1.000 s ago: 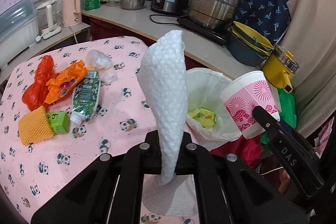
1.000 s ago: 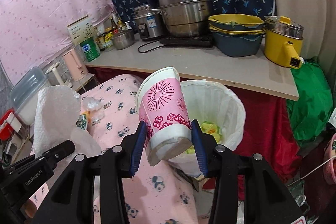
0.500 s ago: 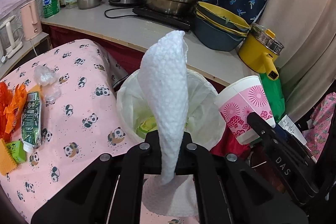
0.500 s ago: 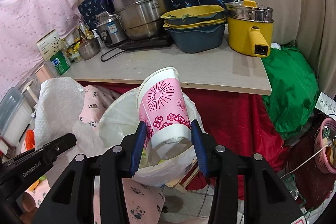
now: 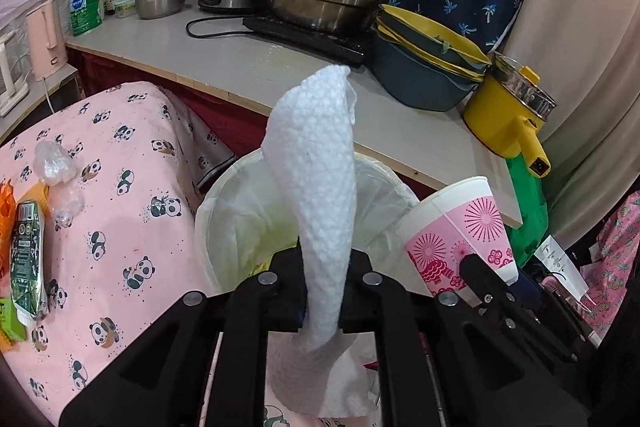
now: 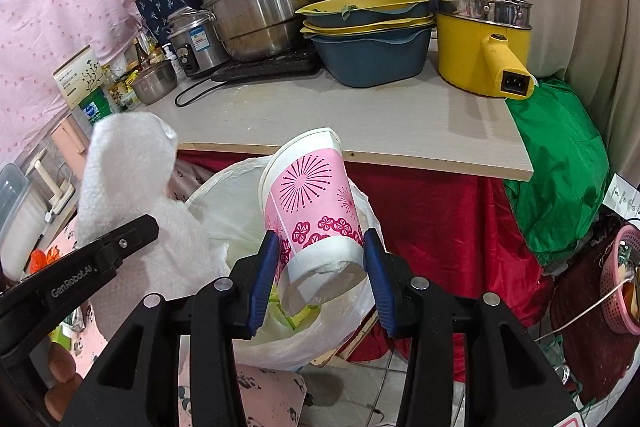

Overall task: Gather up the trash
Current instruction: 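Carry the pink cup over the wastebasket and open the right gripper to drop it, then move both grippers back from the wastebasket over the trash on the table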

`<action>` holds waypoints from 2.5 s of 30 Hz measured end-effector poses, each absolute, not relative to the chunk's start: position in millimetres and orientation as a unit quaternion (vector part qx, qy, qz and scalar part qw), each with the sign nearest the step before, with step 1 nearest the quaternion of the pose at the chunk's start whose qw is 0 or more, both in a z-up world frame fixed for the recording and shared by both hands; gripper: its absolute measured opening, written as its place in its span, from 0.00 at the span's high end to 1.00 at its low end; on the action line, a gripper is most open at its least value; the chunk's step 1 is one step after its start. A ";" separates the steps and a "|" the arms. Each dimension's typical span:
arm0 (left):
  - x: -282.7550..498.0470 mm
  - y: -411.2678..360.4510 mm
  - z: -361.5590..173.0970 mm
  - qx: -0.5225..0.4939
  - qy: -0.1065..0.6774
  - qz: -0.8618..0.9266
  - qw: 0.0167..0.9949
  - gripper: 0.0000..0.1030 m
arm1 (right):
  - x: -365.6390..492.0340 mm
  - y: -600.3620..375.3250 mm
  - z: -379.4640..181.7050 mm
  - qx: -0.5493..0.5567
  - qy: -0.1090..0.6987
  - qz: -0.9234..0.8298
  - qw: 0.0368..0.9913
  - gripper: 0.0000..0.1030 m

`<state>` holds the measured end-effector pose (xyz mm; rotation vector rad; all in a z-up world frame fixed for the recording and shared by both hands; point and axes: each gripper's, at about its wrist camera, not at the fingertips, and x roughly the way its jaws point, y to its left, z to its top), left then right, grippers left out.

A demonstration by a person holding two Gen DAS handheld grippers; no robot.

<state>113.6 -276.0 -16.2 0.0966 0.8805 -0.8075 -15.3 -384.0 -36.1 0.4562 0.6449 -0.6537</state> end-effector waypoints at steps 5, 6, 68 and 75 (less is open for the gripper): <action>121.2 -269.2 -18.7 0.032 0.407 -0.366 0.836 0.46 | -5.1 -384.9 -38.1 0.217 0.311 -0.309 0.872 0.59; 121.8 -268.3 -17.6 0.030 0.403 -0.368 0.837 0.46 | -2.6 -384.8 -38.2 0.216 0.312 -0.307 0.873 0.59; 139.9 105.3 -41.9 -0.031 0.408 -0.086 0.908 0.15 | 93.8 -118.8 -4.7 0.120 0.351 -0.098 0.924 0.35; 158.2 145.1 -65.5 -0.055 0.435 -0.059 0.897 0.14 | 125.3 -91.0 -19.6 0.106 0.372 -0.081 0.919 0.35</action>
